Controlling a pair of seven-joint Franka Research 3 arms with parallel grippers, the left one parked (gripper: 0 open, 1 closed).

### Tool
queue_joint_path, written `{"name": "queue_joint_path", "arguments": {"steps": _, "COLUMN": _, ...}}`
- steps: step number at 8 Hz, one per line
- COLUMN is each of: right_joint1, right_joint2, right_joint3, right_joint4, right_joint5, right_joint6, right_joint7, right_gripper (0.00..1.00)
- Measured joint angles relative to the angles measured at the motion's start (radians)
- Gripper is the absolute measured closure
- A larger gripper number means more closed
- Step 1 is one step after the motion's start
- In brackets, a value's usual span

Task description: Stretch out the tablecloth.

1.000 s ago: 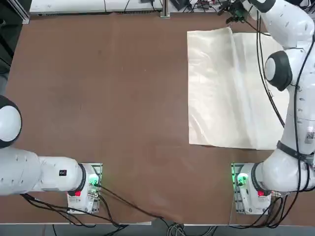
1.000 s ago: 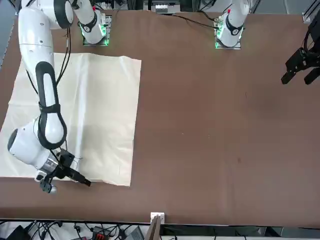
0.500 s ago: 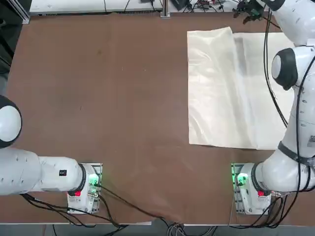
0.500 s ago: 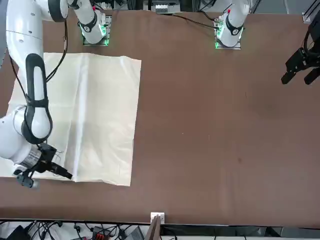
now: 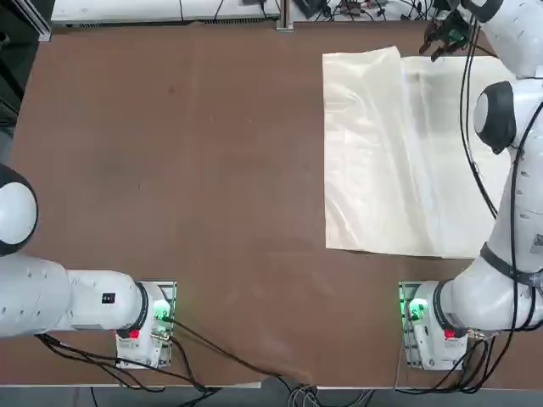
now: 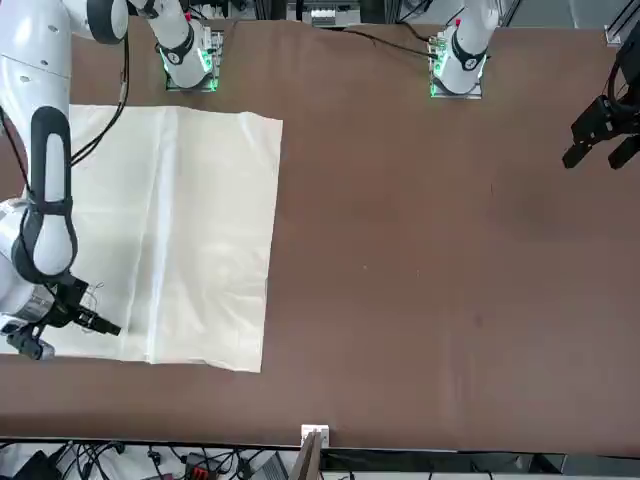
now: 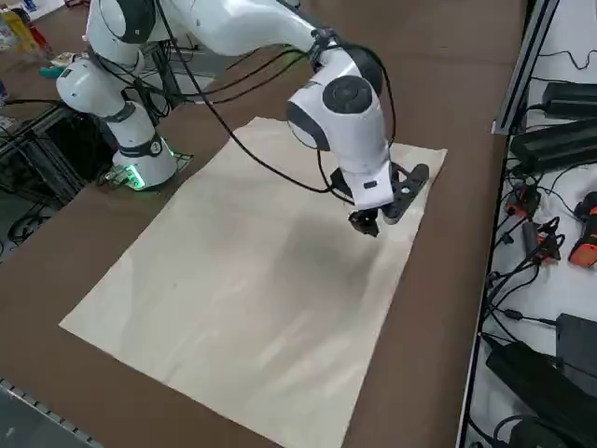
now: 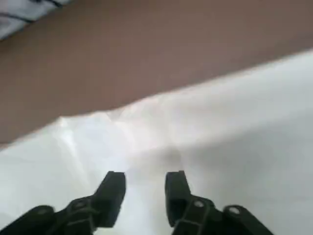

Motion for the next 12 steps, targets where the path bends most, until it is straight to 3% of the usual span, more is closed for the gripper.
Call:
{"name": "queue_joint_path", "arguments": {"steps": 1, "right_joint1": 0.021, "right_joint2": 0.009, "right_joint3": 0.002, "right_joint4": -0.038, "right_joint5": 0.000, "right_joint6": 0.023, "right_joint7": 0.000, "right_gripper": 0.72}}
{"name": "queue_joint_path", "arguments": {"steps": 4, "right_joint1": 0.076, "right_joint2": 0.036, "right_joint3": 0.007, "right_joint4": -0.102, "right_joint5": -0.001, "right_joint6": 0.102, "right_joint7": -0.001, "right_gripper": 0.84}}
{"name": "queue_joint_path", "arguments": {"steps": 8, "right_joint1": 0.157, "right_joint2": 0.046, "right_joint3": 0.006, "right_joint4": -0.143, "right_joint5": -0.004, "right_joint6": 0.212, "right_joint7": 0.010, "right_gripper": 0.89}}
{"name": "queue_joint_path", "arguments": {"steps": 12, "right_joint1": 0.214, "right_joint2": 0.046, "right_joint3": 0.005, "right_joint4": -0.147, "right_joint5": 0.003, "right_joint6": 0.237, "right_joint7": 0.067, "right_gripper": 0.89}}
